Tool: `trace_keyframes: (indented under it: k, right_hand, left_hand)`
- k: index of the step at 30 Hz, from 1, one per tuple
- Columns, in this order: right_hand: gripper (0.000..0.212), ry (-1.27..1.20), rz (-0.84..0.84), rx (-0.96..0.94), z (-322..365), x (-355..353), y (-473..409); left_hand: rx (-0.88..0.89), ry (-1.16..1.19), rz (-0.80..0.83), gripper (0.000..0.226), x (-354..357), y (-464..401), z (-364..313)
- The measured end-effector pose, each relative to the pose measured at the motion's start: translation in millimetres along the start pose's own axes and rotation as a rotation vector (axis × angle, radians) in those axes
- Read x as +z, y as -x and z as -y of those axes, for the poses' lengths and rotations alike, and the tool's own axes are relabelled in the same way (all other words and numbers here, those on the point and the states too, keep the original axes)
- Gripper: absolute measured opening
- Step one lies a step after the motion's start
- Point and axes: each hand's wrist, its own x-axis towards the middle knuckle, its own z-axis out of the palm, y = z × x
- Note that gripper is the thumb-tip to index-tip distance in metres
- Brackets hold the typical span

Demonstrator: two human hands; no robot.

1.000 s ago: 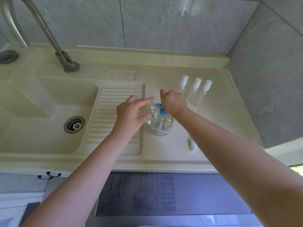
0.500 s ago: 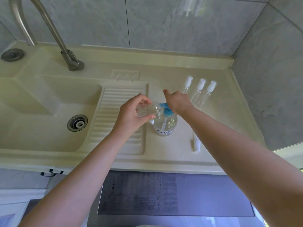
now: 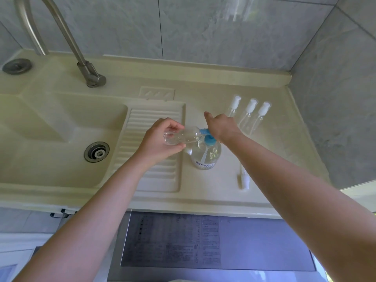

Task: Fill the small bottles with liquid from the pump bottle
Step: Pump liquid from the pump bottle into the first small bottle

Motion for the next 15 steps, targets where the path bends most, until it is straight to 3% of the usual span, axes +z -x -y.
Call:
trace_keyframes:
  k: [8,13,15]
  right_hand:
    - [0.051,-0.026,-0.022,0.011,-0.1,-0.1,-0.8]
    - [0.035,-0.02,-0.035,-0.014,0.1,1.4,0.4]
    - [0.042,-0.003,-0.074,-0.052,-0.7,7.3,2.4]
  left_hand:
    - [0.001,0.029,-0.039,0.046,-6.6,0.9,5.8]
    - [0.032,-0.043,-0.044,0.047,-6.3,0.8,1.4]
    - [0.043,-0.06,-0.045,0.047,-7.7,1.0,1.5]
